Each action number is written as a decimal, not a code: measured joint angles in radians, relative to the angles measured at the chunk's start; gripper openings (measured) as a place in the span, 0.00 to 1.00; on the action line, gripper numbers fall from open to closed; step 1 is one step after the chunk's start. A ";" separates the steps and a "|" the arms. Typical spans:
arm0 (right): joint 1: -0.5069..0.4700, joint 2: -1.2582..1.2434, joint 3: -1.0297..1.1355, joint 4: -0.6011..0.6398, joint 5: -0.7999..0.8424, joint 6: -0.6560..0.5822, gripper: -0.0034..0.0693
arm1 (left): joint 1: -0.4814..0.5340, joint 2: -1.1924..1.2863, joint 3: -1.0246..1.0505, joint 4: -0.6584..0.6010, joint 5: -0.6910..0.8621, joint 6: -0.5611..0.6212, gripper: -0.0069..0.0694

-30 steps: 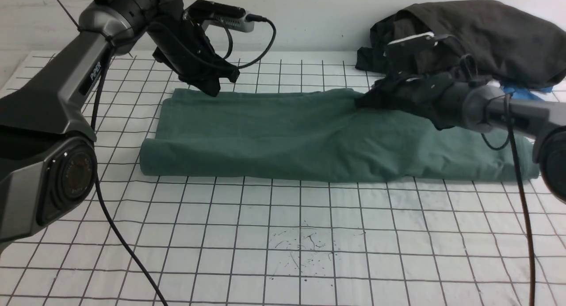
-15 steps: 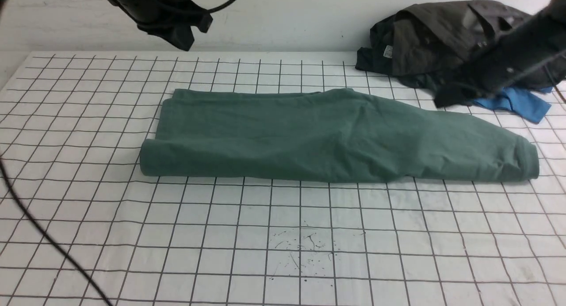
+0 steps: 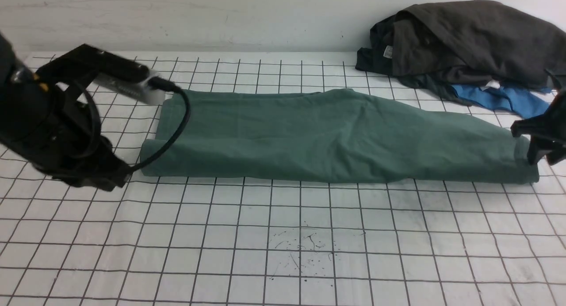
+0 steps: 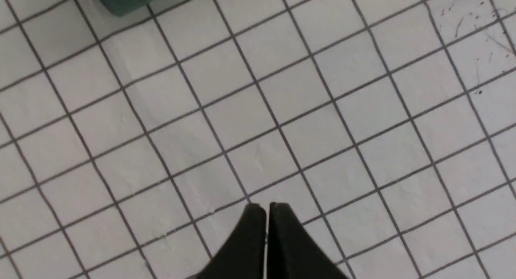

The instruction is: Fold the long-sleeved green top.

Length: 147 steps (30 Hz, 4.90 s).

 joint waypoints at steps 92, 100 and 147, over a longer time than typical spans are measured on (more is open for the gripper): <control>0.647 -0.632 0.048 0.075 -0.186 -0.220 0.03 | -0.140 -0.899 0.600 -0.192 -0.666 0.267 0.08; 0.618 -1.230 0.946 0.111 -0.520 -0.132 0.03 | -0.140 -0.922 0.658 -0.212 -0.724 0.267 0.08; 0.188 -2.157 1.737 0.140 -0.807 -0.060 0.03 | -0.142 -0.919 0.661 -0.243 -0.699 0.266 0.08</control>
